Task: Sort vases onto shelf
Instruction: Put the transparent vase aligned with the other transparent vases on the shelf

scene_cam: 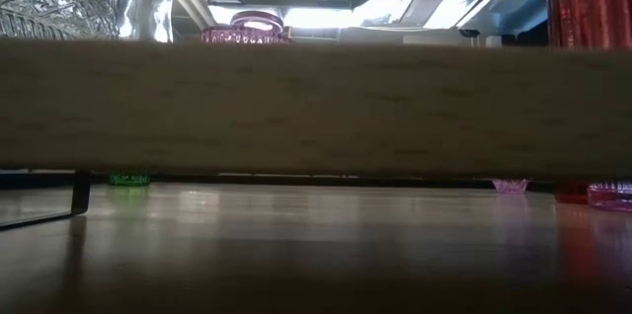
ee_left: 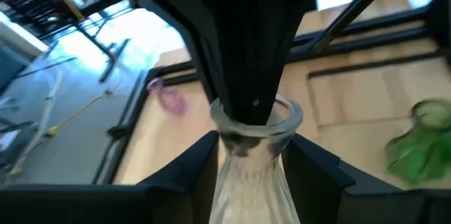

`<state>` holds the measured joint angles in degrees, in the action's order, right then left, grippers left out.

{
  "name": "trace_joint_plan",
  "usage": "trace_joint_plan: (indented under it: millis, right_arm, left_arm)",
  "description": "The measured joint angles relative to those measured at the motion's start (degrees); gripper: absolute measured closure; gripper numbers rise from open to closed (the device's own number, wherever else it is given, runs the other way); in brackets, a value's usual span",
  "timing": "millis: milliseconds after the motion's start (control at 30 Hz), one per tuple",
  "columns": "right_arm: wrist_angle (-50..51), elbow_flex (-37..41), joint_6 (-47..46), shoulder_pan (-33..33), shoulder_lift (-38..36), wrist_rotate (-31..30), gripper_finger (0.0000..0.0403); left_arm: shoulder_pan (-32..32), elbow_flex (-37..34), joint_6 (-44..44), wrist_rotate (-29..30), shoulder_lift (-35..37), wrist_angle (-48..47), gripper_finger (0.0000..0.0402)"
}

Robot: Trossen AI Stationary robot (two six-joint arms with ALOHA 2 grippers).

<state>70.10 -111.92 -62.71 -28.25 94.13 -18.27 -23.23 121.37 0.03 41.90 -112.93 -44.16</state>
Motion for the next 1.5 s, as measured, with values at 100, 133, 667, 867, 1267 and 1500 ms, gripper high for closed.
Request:
trace_joint_plan:
  millis: [100, 133, 667, 867, 1267, 1500]
  right_arm:
    - [-0.6, 0.0, 0.9, 0.0, 0.0, 0.6, 0.0401]
    - [-0.5, -0.1, 1.4, 0.0, 0.0, 1.0, 0.0402]
    - [-1.0, -0.1, 12.1, 2.0, 4.4, 18.2, 0.0403]
    - [-1.1, -0.2, 18.4, 4.4, 9.3, 25.9, 0.0403]
    - [5.4, -0.2, 26.9, 7.5, 17.1, 31.0, 0.0403]
    - [6.8, -0.2, 28.7, 7.6, 20.0, 32.9, 0.0403]
  left_arm:
    - [-0.4, 0.1, -1.0, 0.9, 1.4, -4.0, 0.0255]
    - [-0.6, 0.1, -1.3, 1.1, 1.9, -4.9, 0.0255]
    - [-6.4, 0.3, -13.5, 9.9, 17.4, -7.7, 0.0253]
    - [-12.3, 0.2, -17.9, 16.1, 22.8, -8.6, 0.0253]
    - [-21.6, 0.2, -31.6, 27.0, 25.0, -20.6, 0.0253]
    - [-21.5, 0.1, -34.1, 27.0, 23.7, -23.2, 0.0253]
